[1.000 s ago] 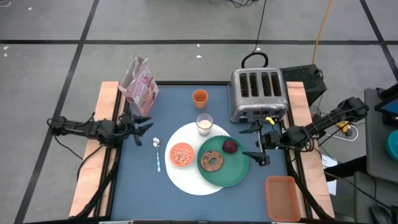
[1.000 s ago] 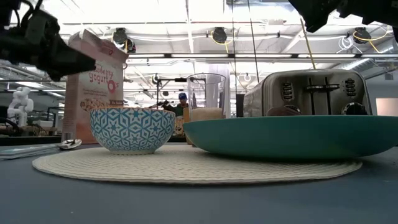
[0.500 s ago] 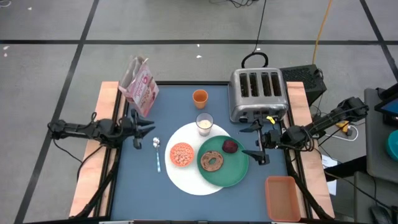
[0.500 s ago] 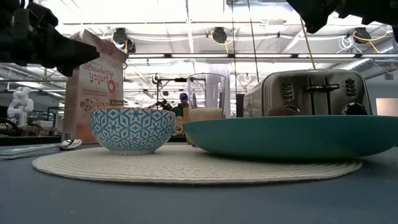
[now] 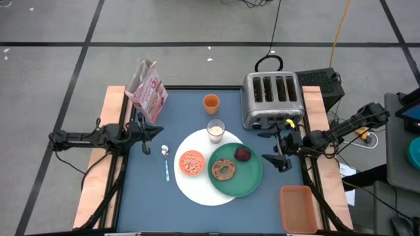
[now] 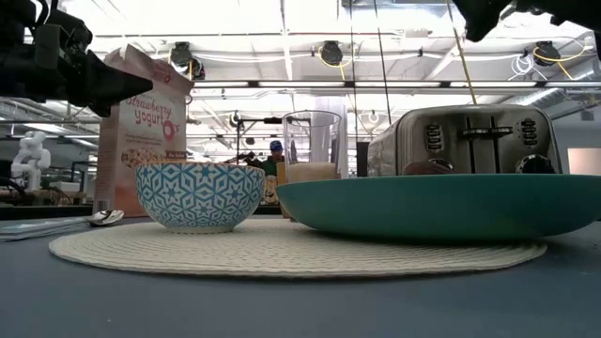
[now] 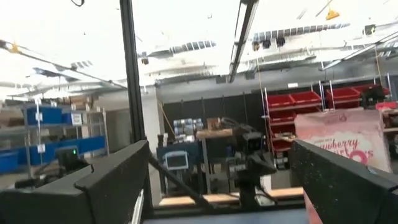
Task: Arrange a breakfast setting
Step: Return to Home Position
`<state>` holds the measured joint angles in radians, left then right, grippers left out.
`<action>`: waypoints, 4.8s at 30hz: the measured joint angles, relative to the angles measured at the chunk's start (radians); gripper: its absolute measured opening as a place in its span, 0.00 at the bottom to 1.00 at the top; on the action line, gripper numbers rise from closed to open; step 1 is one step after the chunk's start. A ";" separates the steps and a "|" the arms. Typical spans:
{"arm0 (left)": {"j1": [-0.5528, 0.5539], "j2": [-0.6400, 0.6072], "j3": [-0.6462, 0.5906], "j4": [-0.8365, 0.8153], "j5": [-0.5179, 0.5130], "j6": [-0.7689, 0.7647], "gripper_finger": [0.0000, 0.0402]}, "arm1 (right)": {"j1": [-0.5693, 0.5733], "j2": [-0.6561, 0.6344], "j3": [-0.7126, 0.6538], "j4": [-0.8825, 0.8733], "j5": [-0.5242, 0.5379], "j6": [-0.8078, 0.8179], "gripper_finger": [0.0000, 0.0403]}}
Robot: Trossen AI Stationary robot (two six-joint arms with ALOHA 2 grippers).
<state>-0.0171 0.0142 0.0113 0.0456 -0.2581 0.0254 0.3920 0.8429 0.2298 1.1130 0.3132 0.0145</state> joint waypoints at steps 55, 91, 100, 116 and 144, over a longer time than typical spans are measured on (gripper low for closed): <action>-0.001 0.116 0.000 -0.008 0.057 -0.024 0.01 | -0.329 -0.658 -0.211 -0.851 -0.135 0.093 0.95; -0.001 0.116 0.000 -0.009 0.056 -0.001 0.01 | -0.371 -0.797 -0.193 -1.128 -0.188 -0.106 0.95; -0.001 0.116 0.000 -0.009 0.056 0.029 0.01 | -0.371 -0.797 -0.193 -1.060 -0.182 -0.106 0.95; -0.001 0.116 -0.002 0.004 0.056 0.022 0.01 | -0.371 -0.797 -0.193 -1.025 -0.182 -0.106 0.95; -0.001 0.116 -0.002 0.009 0.056 0.022 0.01 | -0.371 -0.797 -0.193 -1.020 -0.184 -0.106 0.95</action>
<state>-0.0181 0.1307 0.0090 0.0544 -0.2020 0.0479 0.0215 0.0460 0.0372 0.0929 0.1291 -0.0910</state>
